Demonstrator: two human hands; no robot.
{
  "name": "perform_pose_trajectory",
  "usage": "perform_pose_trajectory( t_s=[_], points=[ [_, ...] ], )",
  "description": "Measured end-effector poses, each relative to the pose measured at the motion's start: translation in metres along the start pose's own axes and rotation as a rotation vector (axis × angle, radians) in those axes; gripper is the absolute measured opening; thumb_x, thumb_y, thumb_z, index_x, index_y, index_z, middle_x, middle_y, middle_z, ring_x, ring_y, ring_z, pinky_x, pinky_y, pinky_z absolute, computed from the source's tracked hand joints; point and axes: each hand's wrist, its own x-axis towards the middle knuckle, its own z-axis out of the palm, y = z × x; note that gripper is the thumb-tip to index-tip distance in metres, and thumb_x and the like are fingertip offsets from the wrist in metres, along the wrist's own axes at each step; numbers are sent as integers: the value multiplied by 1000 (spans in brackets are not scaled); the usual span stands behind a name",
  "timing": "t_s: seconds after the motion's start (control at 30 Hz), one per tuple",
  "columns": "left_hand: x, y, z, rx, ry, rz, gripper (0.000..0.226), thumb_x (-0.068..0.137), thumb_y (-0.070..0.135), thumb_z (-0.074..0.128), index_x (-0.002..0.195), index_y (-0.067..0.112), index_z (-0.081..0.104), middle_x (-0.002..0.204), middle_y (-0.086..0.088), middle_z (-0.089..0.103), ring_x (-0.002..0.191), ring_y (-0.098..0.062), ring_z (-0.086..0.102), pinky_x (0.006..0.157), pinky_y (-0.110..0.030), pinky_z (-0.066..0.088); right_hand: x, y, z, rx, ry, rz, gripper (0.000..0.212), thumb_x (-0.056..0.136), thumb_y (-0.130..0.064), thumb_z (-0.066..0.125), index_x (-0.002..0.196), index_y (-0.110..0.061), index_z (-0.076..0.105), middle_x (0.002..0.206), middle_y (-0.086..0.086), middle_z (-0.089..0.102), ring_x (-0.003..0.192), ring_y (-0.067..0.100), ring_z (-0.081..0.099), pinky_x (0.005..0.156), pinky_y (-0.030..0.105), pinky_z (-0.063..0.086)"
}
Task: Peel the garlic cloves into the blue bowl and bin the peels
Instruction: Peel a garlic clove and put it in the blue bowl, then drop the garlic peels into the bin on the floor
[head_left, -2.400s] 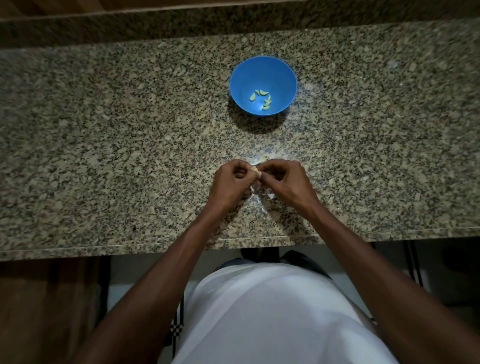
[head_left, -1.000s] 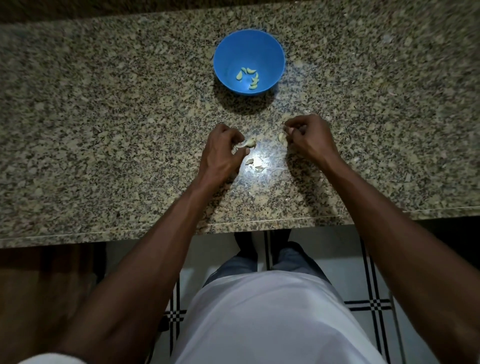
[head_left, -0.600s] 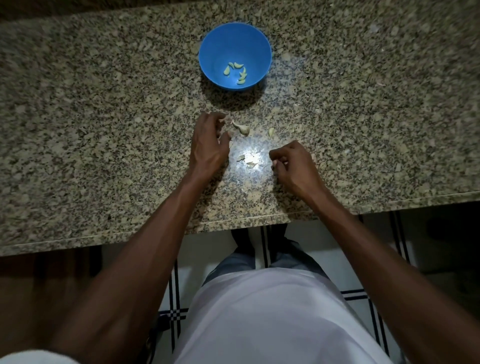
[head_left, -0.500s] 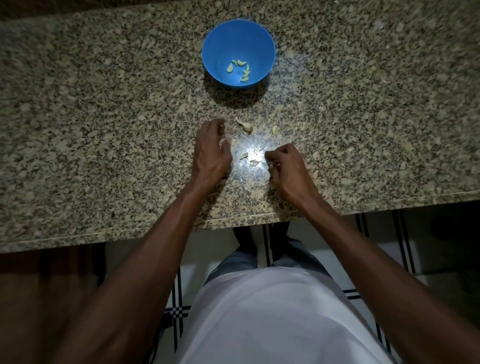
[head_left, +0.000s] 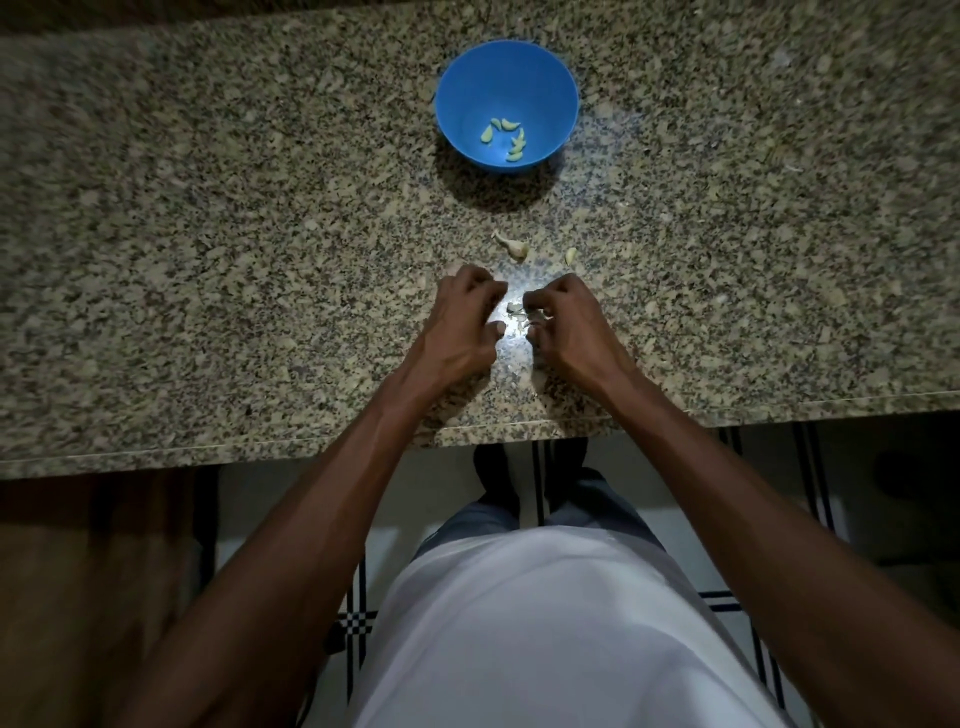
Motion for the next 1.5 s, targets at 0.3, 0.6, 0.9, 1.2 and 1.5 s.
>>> perform_pose_trajectory(
  t_s=[0.3,0.6,0.9,1.2,1.5],
  points=[
    [-26,-13,-9,-15,9,-131,51,90,16,71,139,8,57,133,-11,47,128,-27,42,103,-38,46,15,4,-2,-69,2,-95,25,98,1,62,121,-1,71,125,20,56,117,35,51,94,50,53],
    [-37,-3,5,-98,31,-54,55,86,18,82,134,2,60,122,-13,53,110,-28,57,87,-44,54,-7,3,-2,-216,-143,-264,39,92,6,67,130,-2,67,126,18,57,114,35,55,90,44,49],
    [-40,-1,8,31,-47,-42,61,80,22,86,135,13,63,131,-8,48,124,-27,42,94,-27,35,-22,0,5,-233,-166,-249,40,97,-4,65,135,-15,66,127,12,49,113,31,47,78,46,53],
    [-51,24,19,204,50,-16,20,102,2,57,103,3,77,99,-12,58,92,-26,55,71,-36,44,-39,-8,20,-222,-95,-194,16,104,-10,55,106,-3,69,108,11,56,103,26,49,79,47,50],
    [-54,31,38,130,164,-125,18,102,10,57,104,-4,68,104,-19,64,93,-31,59,76,-31,37,-42,-11,32,-220,2,-171,6,91,-1,61,91,-3,67,95,13,56,84,24,49,65,35,35]
  ],
)
